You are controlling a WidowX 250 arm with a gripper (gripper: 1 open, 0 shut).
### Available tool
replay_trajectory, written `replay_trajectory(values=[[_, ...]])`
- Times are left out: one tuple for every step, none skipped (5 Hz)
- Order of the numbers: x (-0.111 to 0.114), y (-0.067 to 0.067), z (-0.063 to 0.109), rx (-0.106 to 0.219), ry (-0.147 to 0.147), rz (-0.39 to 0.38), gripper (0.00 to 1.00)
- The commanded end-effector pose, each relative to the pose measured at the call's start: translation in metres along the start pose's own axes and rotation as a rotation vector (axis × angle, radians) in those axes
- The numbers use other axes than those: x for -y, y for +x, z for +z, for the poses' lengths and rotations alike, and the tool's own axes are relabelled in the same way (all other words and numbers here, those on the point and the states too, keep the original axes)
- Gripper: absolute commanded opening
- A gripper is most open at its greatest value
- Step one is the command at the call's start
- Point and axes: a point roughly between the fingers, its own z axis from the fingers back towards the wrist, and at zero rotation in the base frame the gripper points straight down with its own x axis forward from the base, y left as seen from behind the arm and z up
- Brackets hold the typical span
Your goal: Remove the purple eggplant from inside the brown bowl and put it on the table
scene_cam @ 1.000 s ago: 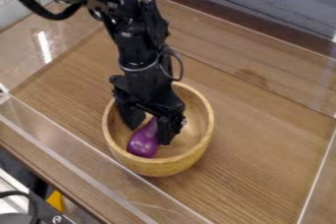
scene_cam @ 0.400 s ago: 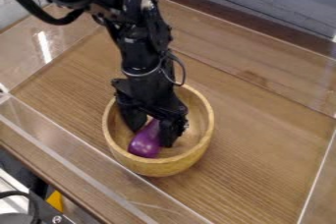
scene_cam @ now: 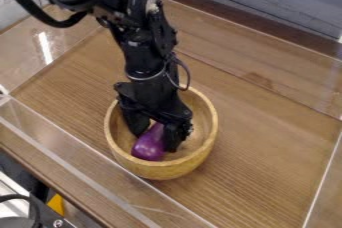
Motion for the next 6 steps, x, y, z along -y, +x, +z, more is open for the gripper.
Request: replay_trajectory(values=[[0.001, 0.005, 0.005, 0.030, 0.006, -0.003, 0.00], [0.002, 0.005, 0.008, 0.031, 0.000, 0.005, 0.00], [0.004, 0.004, 0.013, 0.033, -0.009, 0.013, 0.00], [0.006, 0.003, 0.018, 0.034, -0.017, 0.021, 0.00], [0.008, 0.003, 0.023, 0.035, -0.026, 0.029, 0.00], [0.010, 0.002, 0.027, 0.035, -0.033, 0.035, 0.00]])
